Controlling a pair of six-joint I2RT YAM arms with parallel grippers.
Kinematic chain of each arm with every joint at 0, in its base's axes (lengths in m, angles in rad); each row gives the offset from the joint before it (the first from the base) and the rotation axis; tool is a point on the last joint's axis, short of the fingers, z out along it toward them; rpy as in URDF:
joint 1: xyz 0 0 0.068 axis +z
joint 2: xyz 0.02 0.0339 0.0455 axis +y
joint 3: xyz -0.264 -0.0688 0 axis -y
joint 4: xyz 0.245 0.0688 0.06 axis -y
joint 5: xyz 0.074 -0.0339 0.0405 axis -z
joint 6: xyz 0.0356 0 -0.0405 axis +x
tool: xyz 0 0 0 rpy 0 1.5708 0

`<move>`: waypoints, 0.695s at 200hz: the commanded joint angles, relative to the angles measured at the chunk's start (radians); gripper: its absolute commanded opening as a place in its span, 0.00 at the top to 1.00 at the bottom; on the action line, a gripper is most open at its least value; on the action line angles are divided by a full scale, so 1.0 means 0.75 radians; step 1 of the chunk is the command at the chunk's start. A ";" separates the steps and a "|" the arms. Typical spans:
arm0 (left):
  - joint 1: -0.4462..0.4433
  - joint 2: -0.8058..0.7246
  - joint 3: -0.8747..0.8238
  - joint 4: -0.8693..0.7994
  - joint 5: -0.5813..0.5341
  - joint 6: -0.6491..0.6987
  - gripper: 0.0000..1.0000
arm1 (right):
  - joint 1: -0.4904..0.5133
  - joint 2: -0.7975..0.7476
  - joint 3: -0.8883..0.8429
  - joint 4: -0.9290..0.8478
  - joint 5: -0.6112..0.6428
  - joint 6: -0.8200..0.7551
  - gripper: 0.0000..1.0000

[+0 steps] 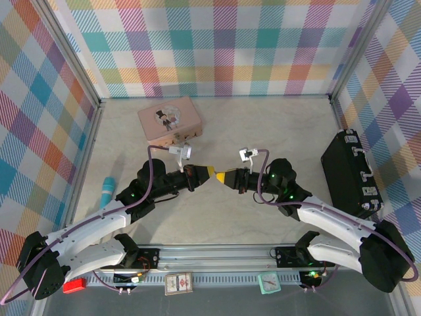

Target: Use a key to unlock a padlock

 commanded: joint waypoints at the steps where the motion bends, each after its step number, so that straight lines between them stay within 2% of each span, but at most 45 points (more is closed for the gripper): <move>1: -0.009 -0.006 -0.035 0.016 -0.004 0.005 1.00 | 0.000 -0.043 -0.004 0.095 -0.022 0.012 0.96; 21: -0.009 0.004 -0.037 0.012 -0.012 0.013 1.00 | 0.001 -0.051 -0.002 0.097 -0.024 0.019 0.99; 42: -0.008 0.011 -0.035 -0.016 -0.041 0.031 0.90 | 0.000 -0.065 0.010 0.063 -0.011 0.005 1.00; 63: -0.007 -0.003 0.007 -0.189 -0.157 0.085 0.61 | 0.001 -0.094 0.074 -0.238 0.056 -0.083 1.00; 96: 0.034 -0.103 0.076 -0.548 -0.504 0.148 0.16 | -0.001 -0.166 0.185 -0.738 0.299 -0.261 1.00; 121: 0.093 -0.044 0.172 -0.827 -0.767 0.158 0.08 | -0.001 -0.180 0.233 -0.957 0.426 -0.345 1.00; 129: 0.113 0.019 0.215 -0.867 -0.745 0.204 0.06 | -0.002 -0.184 0.237 -1.002 0.457 -0.361 1.00; 139: 0.115 0.096 0.257 -0.880 -0.727 0.289 0.10 | -0.001 -0.188 0.243 -1.046 0.498 -0.385 1.00</move>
